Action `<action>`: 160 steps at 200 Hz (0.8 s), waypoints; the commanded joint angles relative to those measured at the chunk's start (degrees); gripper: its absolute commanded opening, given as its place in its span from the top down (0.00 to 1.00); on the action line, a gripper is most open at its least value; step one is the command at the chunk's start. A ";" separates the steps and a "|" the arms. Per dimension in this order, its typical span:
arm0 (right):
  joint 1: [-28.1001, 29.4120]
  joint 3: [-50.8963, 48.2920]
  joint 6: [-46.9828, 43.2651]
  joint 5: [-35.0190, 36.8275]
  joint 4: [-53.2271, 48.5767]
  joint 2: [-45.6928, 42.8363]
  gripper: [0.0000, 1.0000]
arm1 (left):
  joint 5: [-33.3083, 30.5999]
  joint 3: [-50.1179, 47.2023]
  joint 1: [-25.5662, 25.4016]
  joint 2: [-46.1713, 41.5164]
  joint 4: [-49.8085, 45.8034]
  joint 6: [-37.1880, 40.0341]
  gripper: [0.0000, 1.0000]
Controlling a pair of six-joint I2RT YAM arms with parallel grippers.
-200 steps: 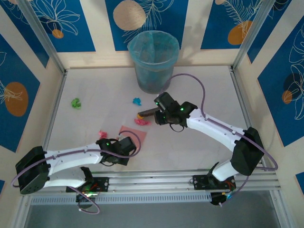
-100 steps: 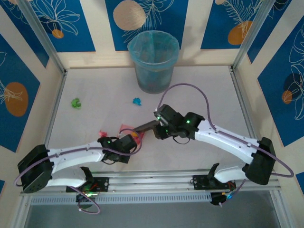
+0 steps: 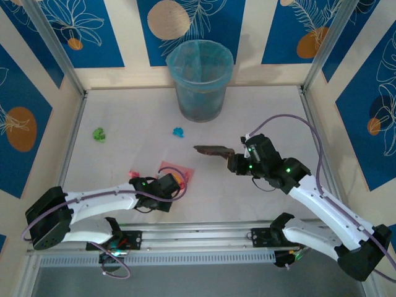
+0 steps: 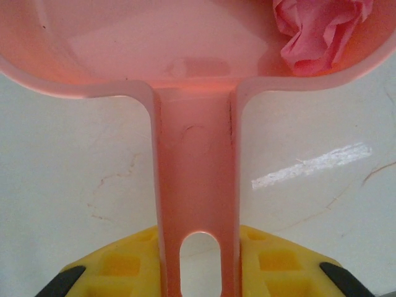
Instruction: Sweep away the paper scraps from the table
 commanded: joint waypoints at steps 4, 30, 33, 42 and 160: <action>-0.17 0.53 -1.20 0.00 0.54 2.90 1.00 | 1.59 0.33 0.46 -1.63 -0.47 1.68 1.00; -0.25 0.06 -2.78 4.12 1.01 4.86 1.00 | 0.83 0.25 0.43 -4.01 0.39 2.03 1.00; -0.21 -0.22 -2.92 4.81 1.29 4.94 1.00 | 0.71 0.25 0.43 -4.35 0.41 2.03 1.00; -0.27 -1.08 -2.93 6.94 2.09 4.87 1.00 | 0.23 0.37 0.44 -5.36 0.59 2.07 1.00; -0.12 -19.83 -1.19 12.07 28.09 4.06 1.00 | -7.30 26.93 0.45 -7.32 -14.83 8.56 1.00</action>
